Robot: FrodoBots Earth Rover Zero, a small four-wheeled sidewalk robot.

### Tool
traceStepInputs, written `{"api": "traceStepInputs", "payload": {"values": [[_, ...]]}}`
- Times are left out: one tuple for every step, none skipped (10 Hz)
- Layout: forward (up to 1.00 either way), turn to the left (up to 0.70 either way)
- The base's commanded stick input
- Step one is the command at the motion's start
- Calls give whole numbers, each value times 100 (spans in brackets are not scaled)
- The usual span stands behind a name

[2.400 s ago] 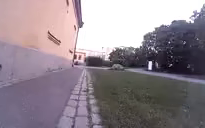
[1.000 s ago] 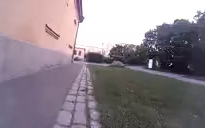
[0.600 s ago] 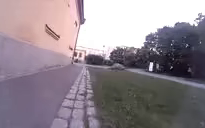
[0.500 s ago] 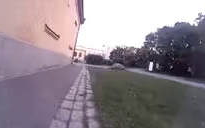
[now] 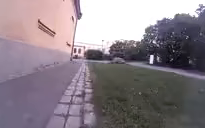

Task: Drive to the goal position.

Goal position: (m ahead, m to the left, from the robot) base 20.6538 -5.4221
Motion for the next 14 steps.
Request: {"api": "traceStepInputs", "payload": {"values": [[50, 46], [50, 50], [50, 50], [50, 50], [50, 50], [50, 48], [50, 17], [50, 0], [50, 0], [50, 0], [50, 2], [50, 50], [50, 50], [50, 50]]}}
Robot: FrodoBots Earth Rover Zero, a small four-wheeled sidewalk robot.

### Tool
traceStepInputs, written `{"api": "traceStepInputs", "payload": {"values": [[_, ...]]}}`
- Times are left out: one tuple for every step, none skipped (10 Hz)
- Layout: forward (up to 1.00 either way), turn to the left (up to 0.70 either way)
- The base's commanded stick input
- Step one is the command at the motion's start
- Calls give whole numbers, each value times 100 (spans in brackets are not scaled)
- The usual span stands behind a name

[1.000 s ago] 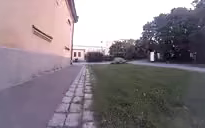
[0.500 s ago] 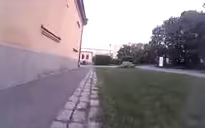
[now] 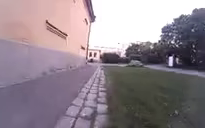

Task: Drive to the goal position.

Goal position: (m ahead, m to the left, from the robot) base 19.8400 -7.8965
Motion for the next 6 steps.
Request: {"api": "traceStepInputs", "payload": {"values": [[50, 50], [50, 50], [50, 50], [50, 50], [50, 50], [50, 47]]}}
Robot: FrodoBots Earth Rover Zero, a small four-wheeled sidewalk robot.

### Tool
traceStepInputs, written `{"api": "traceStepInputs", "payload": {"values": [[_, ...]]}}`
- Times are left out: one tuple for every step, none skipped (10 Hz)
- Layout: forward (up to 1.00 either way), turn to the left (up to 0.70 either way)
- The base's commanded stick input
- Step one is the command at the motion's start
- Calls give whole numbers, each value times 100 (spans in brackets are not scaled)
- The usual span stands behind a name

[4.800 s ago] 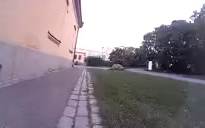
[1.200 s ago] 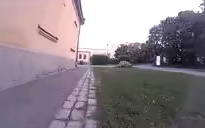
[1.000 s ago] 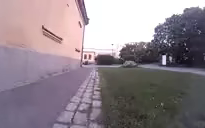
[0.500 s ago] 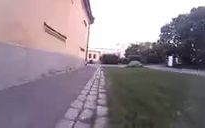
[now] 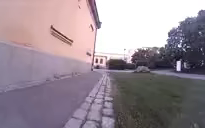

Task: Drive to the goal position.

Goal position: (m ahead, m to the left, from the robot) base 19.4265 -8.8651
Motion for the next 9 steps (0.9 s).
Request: {"api": "traceStepInputs", "payload": {"values": [[50, 0], [50, 0], [50, 0], [50, 0], [50, 0], [50, 0], [50, 2], [50, 50], [50, 50]]}}
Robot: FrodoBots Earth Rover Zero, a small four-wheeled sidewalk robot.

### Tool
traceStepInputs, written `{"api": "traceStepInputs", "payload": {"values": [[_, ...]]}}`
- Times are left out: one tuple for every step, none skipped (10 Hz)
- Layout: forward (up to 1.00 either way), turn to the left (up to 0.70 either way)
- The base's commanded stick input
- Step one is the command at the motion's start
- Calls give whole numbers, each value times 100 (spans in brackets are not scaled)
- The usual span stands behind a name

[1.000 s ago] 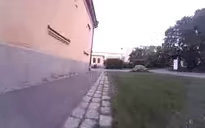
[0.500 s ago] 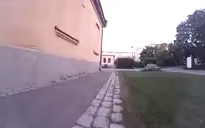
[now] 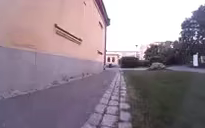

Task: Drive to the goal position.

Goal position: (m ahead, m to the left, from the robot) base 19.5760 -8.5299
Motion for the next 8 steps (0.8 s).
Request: {"api": "traceStepInputs", "payload": {"values": [[50, 13], [50, 0], [50, 0], [50, 0], [50, 0], [50, 0], [50, 0], [50, 0]]}}
